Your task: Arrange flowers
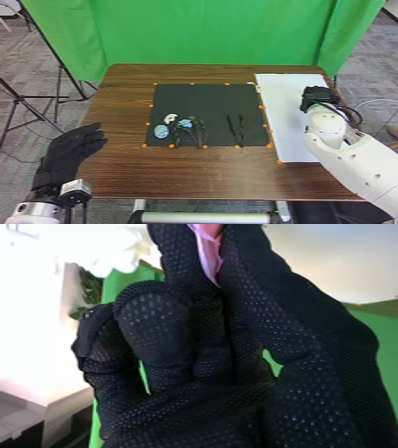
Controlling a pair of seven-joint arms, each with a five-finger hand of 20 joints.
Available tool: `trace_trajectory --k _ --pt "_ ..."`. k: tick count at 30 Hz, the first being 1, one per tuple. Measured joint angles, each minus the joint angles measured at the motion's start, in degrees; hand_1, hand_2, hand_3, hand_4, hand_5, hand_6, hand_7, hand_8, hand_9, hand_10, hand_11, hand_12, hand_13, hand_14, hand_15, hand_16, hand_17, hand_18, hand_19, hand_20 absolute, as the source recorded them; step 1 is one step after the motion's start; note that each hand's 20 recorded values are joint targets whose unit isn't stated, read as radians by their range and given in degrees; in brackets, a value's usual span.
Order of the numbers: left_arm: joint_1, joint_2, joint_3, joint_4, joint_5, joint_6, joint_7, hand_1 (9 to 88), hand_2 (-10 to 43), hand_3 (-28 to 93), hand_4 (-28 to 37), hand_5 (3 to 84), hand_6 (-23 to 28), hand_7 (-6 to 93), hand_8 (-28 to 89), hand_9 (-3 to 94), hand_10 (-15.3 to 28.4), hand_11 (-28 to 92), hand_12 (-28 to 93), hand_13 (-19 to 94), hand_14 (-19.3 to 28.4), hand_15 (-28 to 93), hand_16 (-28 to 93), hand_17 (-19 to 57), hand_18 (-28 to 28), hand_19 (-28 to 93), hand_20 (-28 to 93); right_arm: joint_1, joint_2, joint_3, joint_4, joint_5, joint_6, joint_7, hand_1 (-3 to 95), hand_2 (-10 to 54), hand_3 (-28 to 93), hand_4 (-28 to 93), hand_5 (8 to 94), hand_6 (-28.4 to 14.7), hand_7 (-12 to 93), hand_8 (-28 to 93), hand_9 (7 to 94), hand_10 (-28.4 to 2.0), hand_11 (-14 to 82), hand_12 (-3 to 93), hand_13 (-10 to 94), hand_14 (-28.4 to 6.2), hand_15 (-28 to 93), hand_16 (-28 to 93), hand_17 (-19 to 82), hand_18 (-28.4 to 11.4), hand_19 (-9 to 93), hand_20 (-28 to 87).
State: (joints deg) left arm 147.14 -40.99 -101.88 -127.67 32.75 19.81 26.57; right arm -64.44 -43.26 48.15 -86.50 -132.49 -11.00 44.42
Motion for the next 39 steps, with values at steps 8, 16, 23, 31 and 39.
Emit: trace_trajectory --k 8,16,23,31,39 --pt "1.0 0.00 -0.64 -0.09 -0.23 0.05 0.30 27.4 3.0 81 -19.7 42.6 12.0 19.7 -11 36.7 21.1 39 10 25 26.9 65 -14 -9.1 22.7 60 16 1.3 0.6 -1.0 -1.5 -0.8 2.0 -0.4 57.4 -8.8 75 -28 79.4 -0.8 26 2 88.7 -7.9 16.8 37.9 77 -4.8 72 21 44 -20.0 93 31" --pt "1.5 -0.10 -1.33 -0.21 -0.24 0.04 0.18 27.4 3.0 81 -19.7 42.6 11.9 19.7 -11 36.7 21.1 39 10 25 26.9 65 -14 -9.1 22.8 60 16 2.1 0.6 -1.1 -5.8 -1.2 3.5 -2.6 57.3 -9.1 76 -28 80.0 -1.0 25 3 88.9 -8.1 16.9 37.9 77 -5.0 72 21 44 -20.2 93 32" --pt "1.8 -0.40 -2.12 -0.34 -0.18 0.03 -0.09 27.4 3.0 82 -19.7 42.6 12.0 19.7 -11 36.7 21.1 39 10 25 26.8 65 -14 -9.2 22.8 60 16 4.1 -0.8 -4.9 -12.3 -1.2 5.3 -8.3 57.3 -9.1 76 -28 80.1 -1.0 24 3 89.0 -8.2 16.9 38.0 77 -5.0 72 21 44 -20.2 93 32" --pt "1.3 -0.83 -2.21 -0.36 0.38 -0.26 -1.52 27.4 3.0 81 -19.7 42.6 12.0 19.7 -11 36.7 21.0 39 10 25 26.8 65 -14 -9.1 22.8 60 16 6.3 -11.2 -9.7 -12.7 -1.9 5.7 -11.4 57.3 -9.2 76 -28 80.2 -1.0 24 3 89.0 -8.2 16.8 38.0 77 -4.9 72 21 44 -20.1 93 32" --pt "-0.7 -0.84 -1.78 -0.24 1.04 -1.17 -2.68 27.4 2.9 82 -19.8 42.6 12.0 19.7 -11 36.7 21.1 39 10 25 26.8 65 -14 -9.1 22.8 60 16 6.3 -21.0 -12.9 -8.7 -4.4 5.9 -11.7 57.1 -9.2 76 -28 80.1 -0.9 24 3 89.0 -8.0 16.8 37.8 77 -4.9 72 21 44 -20.1 93 32"
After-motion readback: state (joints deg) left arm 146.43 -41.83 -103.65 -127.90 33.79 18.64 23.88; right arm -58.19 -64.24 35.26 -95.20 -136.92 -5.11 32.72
